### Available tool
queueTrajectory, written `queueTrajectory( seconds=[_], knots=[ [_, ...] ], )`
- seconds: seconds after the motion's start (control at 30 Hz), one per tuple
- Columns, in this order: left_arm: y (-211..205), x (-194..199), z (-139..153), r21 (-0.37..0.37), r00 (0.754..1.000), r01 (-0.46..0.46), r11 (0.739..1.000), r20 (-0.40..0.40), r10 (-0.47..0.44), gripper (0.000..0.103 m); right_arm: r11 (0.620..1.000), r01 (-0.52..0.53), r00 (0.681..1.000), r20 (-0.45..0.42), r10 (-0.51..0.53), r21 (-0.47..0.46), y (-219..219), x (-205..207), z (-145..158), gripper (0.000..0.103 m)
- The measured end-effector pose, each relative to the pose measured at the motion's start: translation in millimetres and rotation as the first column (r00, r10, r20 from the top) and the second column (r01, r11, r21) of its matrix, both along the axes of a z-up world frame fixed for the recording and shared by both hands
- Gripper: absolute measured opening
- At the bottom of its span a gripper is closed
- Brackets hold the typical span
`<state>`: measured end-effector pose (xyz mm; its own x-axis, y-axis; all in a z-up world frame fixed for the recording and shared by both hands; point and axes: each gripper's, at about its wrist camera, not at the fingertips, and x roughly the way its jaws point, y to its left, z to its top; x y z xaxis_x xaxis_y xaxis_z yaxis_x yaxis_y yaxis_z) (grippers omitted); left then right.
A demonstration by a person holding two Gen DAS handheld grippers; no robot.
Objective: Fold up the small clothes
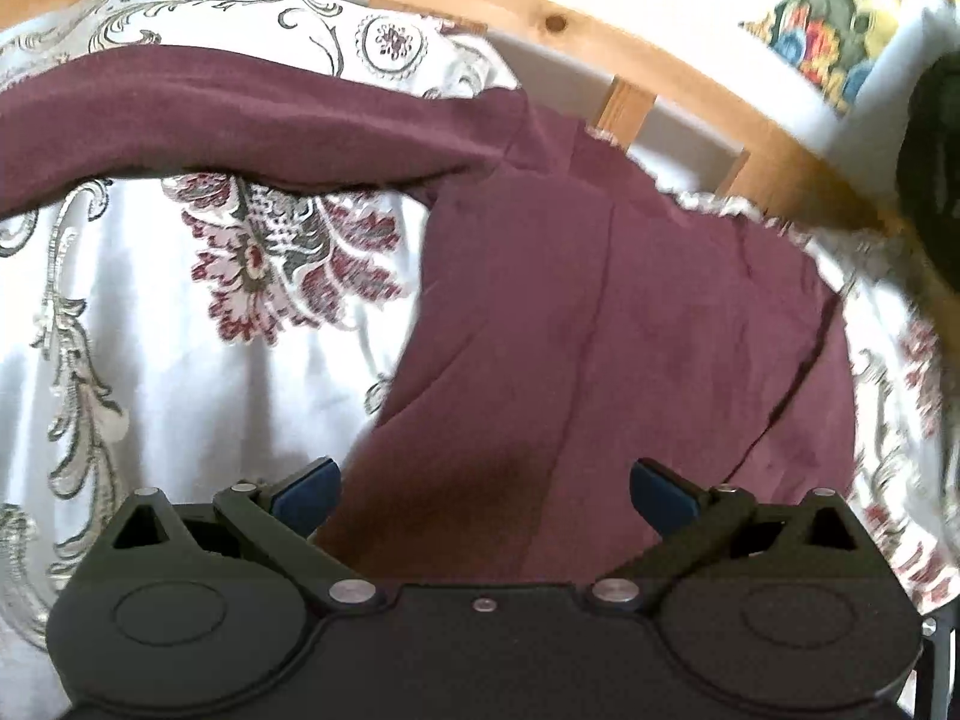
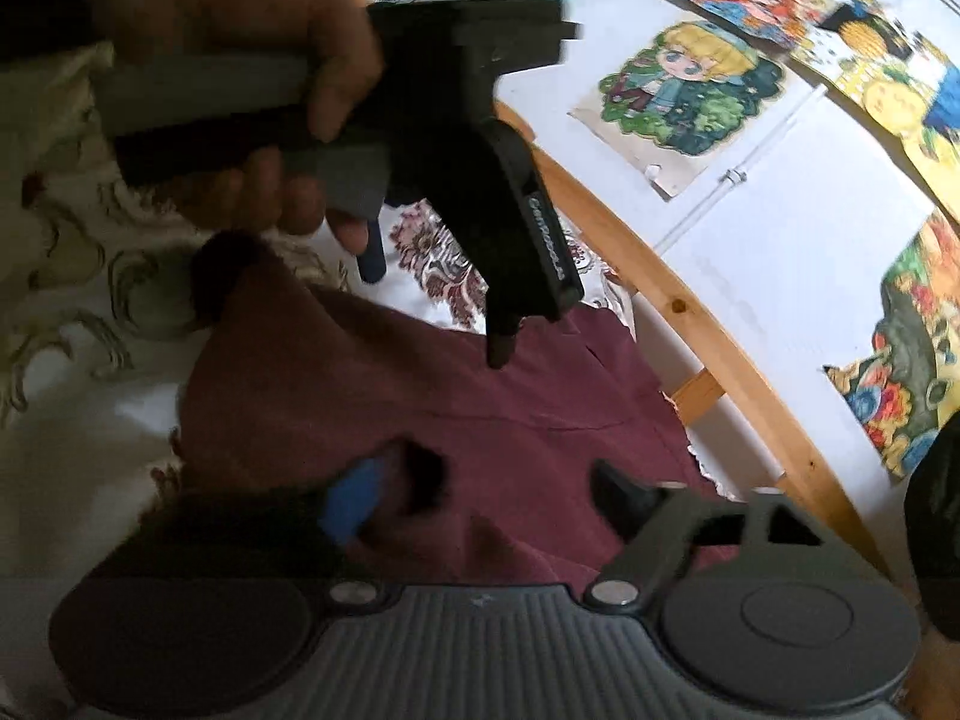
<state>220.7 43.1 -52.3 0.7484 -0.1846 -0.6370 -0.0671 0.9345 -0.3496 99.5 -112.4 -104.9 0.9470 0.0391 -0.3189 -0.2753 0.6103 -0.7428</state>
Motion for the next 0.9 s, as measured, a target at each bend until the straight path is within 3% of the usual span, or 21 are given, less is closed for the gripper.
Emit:
queueTrajectory(
  seconds=[0.1, 0.2, 0.27, 0.33, 0.4, 0.43, 0.47, 0.53, 0.57, 0.6, 0.67, 0.77, 0.8, 0.83, 0.87, 0.9],
  knots=[
    [-1, 1, -1, -0.045, 1.000, 0.009, 0.999, 0.020, -0.008, 0.102, 0.999, 0.037, 0.999, 0.019, -0.038, 0.003, -8, -6, 8, 0.097],
    [-11, 4, -9, -0.060, 0.997, 0.079, 0.995, -0.005, -0.079, 0.102, 0.988, 0.146, 0.986, 0.069, -0.150, 0.050, -28, -5, 21, 0.102],
    [-22, 6, -17, -0.047, 0.990, 0.132, 0.990, -0.041, -0.134, 0.102, 0.959, 0.258, 0.959, 0.092, -0.270, 0.120, -53, -1, 30, 0.102],
    [-36, 7, -26, -0.001, 0.980, 0.180, 0.984, -0.084, -0.180, 0.102, 0.904, 0.377, 0.912, 0.089, -0.401, 0.203, -83, 9, 37, 0.102],
    [-49, 4, -31, 0.083, 0.973, 0.216, 0.973, -0.102, -0.208, 0.102, 0.807, 0.500, 0.842, 0.040, -0.537, 0.314, -122, 24, 45, 0.102],
    [-57, 2, -33, 0.143, 0.969, 0.237, 0.961, -0.105, -0.224, 0.102, 0.740, 0.551, 0.803, -0.002, -0.596, 0.386, -146, 29, 47, 0.102],
    [-64, -1, -34, 0.195, 0.965, 0.256, 0.947, -0.109, -0.238, 0.102, 0.684, 0.581, 0.774, -0.040, -0.632, 0.441, -164, 30, 48, 0.098],
    [-73, -6, -39, 0.278, 0.959, 0.282, 0.918, -0.108, -0.262, 0.102, 0.528, 0.625, 0.715, -0.151, -0.683, 0.574, -211, 32, 46, 0.088],
    [-77, -6, -42, 0.311, 0.957, 0.291, 0.905, -0.107, -0.271, 0.102, 0.466, 0.630, 0.701, -0.197, -0.685, 0.622, -228, 37, 45, 0.081],
    [-80, -7, -44, 0.338, 0.955, 0.297, 0.893, -0.105, -0.278, 0.102, 0.419, 0.621, 0.701, -0.229, -0.676, 0.663, -243, 38, 44, 0.076],
    [-84, -9, -47, 0.370, 0.953, 0.301, 0.879, -0.096, -0.286, 0.102, 0.337, 0.575, 0.734, -0.288, -0.615, 0.746, -266, 45, 43, 0.076],
    [-81, -9, -49, 0.361, 0.954, 0.299, 0.883, -0.089, -0.287, 0.103, 0.315, 0.504, 0.805, -0.306, -0.508, 0.804, -274, 57, 40, 0.076],
    [-79, -8, -49, 0.357, 0.954, 0.299, 0.885, -0.087, -0.287, 0.103, 0.309, 0.502, 0.816, -0.326, -0.477, 0.808, -276, 65, 42, 0.072],
    [-79, -9, -49, 0.355, 0.954, 0.299, 0.886, -0.084, -0.288, 0.103, 0.304, 0.509, 0.817, -0.341, -0.465, 0.805, -276, 70, 39, 0.063],
    [-78, -10, -49, 0.356, 0.954, 0.298, 0.886, -0.081, -0.288, 0.103, 0.308, 0.537, 0.802, -0.361, -0.476, 0.786, -273, 76, 36, 0.025],
    [-78, -10, -49, 0.358, 0.954, 0.298, 0.885, -0.079, -0.289, 0.103, 0.310, 0.562, 0.785, -0.377, -0.491, 0.767, -273, 81, 34, 0.015]
  ],
)
